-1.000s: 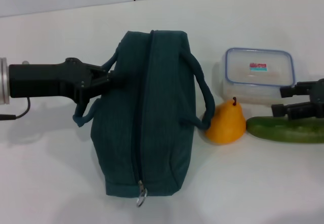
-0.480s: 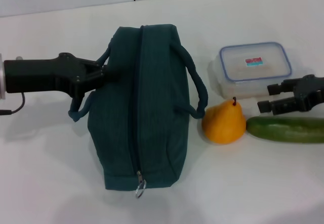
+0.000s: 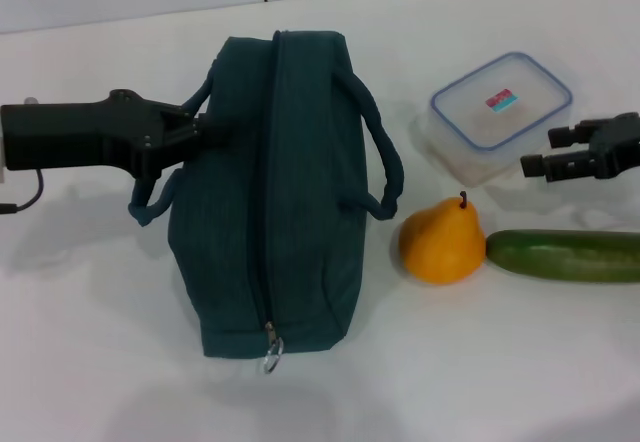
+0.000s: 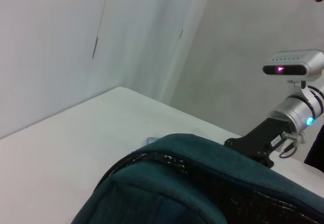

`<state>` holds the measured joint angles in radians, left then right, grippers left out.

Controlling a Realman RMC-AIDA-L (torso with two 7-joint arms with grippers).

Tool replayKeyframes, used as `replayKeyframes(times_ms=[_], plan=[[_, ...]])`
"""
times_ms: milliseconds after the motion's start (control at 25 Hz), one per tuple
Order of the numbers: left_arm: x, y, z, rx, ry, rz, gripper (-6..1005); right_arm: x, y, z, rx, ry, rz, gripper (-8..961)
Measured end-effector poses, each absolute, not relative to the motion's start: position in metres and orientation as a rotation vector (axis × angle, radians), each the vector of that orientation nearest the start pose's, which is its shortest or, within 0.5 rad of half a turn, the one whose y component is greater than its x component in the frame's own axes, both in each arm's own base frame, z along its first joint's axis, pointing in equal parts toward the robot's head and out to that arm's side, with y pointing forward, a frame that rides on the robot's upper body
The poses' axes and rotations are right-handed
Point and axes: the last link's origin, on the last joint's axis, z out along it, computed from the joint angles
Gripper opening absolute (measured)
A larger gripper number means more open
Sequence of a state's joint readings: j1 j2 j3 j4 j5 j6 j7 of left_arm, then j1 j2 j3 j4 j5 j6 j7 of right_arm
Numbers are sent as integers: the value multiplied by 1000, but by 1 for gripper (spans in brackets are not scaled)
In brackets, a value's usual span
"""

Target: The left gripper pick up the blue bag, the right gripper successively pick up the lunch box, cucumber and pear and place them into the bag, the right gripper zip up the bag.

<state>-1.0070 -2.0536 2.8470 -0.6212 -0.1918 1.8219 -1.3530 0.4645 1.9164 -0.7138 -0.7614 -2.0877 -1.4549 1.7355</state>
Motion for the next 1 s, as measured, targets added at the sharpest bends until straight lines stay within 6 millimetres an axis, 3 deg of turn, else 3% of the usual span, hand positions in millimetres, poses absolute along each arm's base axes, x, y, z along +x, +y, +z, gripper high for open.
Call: replayKeyframes(times_ms=[200, 280, 440, 560, 760, 1000], plan=[[-200, 373, 18, -2909, -634, -694, 47, 318, 335, 84, -2518, 1005, 435, 814], [-200, 373, 17, -2909, -632, -696, 47, 321, 325, 95, -2498, 1027, 501, 814], [-199, 373, 18, -2906, -626, -705, 47, 341, 311, 118, -2320, 1069, 636, 814], [-198, 373, 17, -2905, -625, -711, 47, 356, 301, 123, -2142, 1085, 795, 814], [-198, 372, 14, -2908, -629, -716, 47, 372, 289, 115, -1884, 1107, 1082, 813], [-197, 370, 11, -2913, -631, -722, 47, 382, 293, 101, -1766, 1234, 1145, 813]])
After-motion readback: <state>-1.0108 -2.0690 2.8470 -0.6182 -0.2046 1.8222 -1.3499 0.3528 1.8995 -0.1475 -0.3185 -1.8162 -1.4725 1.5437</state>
